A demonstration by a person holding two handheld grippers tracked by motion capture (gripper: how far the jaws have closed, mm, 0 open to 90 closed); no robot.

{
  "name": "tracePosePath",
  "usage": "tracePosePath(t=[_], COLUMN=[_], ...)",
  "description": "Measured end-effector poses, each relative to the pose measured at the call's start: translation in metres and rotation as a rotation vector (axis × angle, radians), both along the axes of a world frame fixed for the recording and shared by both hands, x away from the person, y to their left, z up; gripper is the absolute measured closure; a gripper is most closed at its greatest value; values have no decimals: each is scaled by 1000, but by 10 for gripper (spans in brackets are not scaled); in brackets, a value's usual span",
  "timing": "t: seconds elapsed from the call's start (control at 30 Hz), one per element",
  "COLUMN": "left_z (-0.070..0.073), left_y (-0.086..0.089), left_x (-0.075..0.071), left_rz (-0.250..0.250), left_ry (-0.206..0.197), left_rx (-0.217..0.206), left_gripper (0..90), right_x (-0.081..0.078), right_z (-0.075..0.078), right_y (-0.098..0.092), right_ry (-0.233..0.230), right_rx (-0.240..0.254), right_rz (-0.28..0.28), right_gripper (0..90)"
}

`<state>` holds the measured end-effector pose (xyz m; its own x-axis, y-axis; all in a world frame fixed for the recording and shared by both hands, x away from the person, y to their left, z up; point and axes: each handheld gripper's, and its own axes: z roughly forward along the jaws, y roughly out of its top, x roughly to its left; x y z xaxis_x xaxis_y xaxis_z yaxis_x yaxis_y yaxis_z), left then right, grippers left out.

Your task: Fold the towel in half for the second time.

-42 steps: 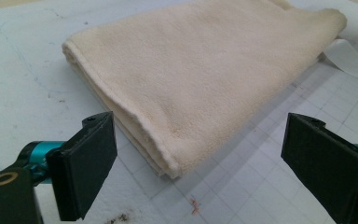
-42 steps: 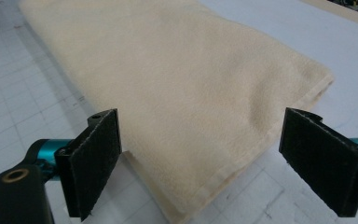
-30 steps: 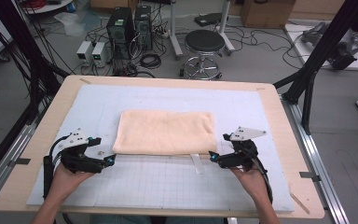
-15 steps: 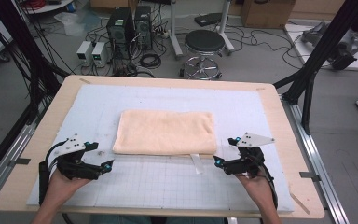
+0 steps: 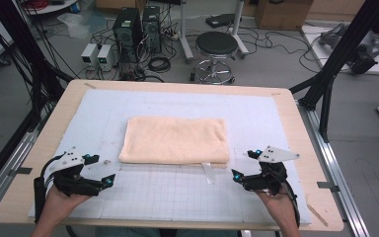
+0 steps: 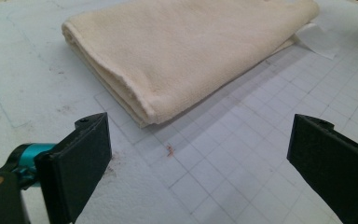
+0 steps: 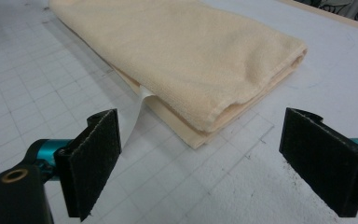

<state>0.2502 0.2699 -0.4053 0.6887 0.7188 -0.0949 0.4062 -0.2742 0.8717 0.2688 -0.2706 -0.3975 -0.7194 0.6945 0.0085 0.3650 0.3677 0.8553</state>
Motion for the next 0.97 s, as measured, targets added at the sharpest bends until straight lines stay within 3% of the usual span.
tracePosePath(t=[0.53,0.97], left_z=[-1,-3], left_y=[4,3], left_x=[-13,-12], left_rz=[-2,-10], left_ry=[6,9], left_rx=[8,10], left_gripper=[68,68], right_x=[-14,-16], right_z=[-3,-8], right_y=[-11,-6], right_ry=[8,21], right_rx=[3,-16], right_rz=[-9,3], right_gripper=[119,118])
